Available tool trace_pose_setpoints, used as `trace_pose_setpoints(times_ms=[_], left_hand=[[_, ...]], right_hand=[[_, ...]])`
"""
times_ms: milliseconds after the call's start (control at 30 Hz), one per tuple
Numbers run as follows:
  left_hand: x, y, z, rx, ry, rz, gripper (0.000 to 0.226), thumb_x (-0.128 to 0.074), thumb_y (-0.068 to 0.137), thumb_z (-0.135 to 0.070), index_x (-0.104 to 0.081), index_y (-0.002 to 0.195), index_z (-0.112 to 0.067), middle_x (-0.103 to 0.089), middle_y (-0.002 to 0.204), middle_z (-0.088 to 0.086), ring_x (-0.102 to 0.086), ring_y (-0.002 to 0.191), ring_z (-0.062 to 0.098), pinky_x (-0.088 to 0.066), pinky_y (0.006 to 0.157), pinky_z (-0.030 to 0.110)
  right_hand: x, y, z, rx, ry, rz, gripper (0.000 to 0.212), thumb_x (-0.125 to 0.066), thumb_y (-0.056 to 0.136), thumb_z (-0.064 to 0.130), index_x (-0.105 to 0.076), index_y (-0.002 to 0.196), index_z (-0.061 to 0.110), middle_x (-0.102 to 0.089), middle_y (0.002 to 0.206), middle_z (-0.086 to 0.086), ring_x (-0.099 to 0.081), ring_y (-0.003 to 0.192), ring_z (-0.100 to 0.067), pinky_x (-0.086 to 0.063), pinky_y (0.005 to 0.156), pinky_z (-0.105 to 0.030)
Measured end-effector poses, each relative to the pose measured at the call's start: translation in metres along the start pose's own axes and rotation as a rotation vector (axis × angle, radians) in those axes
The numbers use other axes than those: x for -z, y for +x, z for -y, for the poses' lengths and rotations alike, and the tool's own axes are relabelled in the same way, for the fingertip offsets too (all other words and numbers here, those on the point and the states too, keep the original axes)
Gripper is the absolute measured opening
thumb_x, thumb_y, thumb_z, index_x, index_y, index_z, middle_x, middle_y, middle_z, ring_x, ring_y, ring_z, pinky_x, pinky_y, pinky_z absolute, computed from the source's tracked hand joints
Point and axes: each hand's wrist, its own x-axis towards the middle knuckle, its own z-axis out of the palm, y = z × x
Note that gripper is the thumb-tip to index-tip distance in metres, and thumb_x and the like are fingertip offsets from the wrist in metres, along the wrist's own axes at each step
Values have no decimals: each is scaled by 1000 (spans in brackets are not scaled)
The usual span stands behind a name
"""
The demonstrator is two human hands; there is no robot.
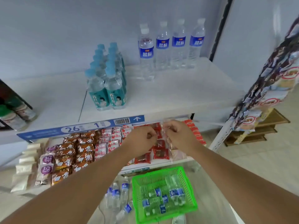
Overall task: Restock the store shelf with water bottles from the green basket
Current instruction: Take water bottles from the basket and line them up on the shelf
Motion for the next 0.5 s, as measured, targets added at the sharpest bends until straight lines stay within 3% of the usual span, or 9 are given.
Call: trace_pose_setpoints(times_ms=[133,300,400,500], left_hand=[[-19,-45,21,3,-31,85,12,-60,97,-29,-69,90,-29,-66,71,-12,-59,63,7,-41,56,22],[-29,-77,41,47,-86,117,16,-61,97,-33,-69,83,-32,-65,70,-15,-60,63,7,-53,65,31],[-34,-86,59,110,-123,133,13,-63,97,-34,-71,87,-29,-69,76,-10,-66,70,14,-58,72,37],[-49,-88,78,166,-138,148,11,-62,97,-29,-73,93,-27,-73,87,-8,-72,82,17,-58,71,31]], right_hand=[[-26,-42,-11,-9,-24,39,11,-59,99,17,-70,98,20,-70,70,6,-65,55,-9,-55,59,-36],[-39,-66,-34,-51,-74,81,12,-60,98,21,-67,93,30,-71,74,5,-68,60,-12,-60,66,-46],[-44,-69,-46,-98,-102,132,11,-60,98,21,-67,95,28,-71,76,5,-65,57,-7,-60,63,-45],[-48,-74,-63,-143,-135,147,12,-61,97,22,-66,93,32,-72,79,4,-69,63,-14,-60,61,-42]])
